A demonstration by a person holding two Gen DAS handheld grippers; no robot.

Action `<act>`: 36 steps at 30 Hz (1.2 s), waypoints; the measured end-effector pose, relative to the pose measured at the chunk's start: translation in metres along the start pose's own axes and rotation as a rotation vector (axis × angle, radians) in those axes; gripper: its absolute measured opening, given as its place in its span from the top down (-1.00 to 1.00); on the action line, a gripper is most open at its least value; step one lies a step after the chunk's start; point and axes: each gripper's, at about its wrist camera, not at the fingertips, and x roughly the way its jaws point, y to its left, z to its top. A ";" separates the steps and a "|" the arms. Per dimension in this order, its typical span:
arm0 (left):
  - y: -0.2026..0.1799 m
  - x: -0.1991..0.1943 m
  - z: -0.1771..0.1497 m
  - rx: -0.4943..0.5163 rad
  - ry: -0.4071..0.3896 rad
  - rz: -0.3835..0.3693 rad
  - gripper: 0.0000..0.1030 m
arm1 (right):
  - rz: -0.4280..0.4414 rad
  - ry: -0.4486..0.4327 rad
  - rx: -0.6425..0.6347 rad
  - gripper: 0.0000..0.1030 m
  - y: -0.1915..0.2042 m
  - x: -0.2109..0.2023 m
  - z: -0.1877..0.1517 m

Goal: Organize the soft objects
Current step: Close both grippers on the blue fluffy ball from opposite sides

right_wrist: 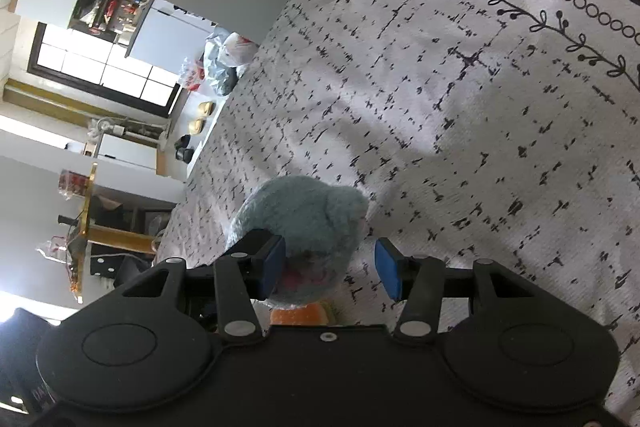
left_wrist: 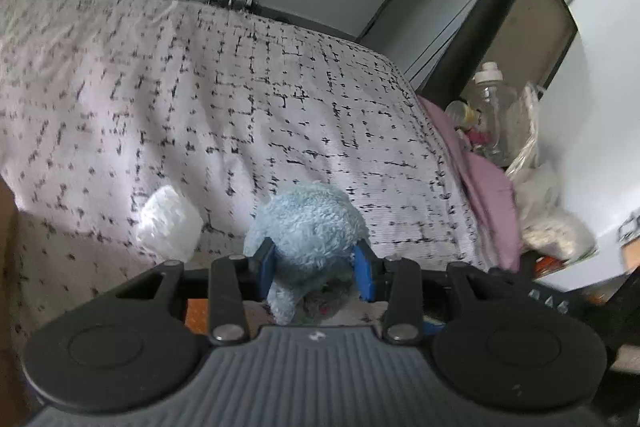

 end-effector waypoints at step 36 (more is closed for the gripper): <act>0.031 -0.038 -0.041 -0.296 0.057 0.033 0.25 | -0.004 0.085 -0.122 1.00 0.010 -0.011 -0.033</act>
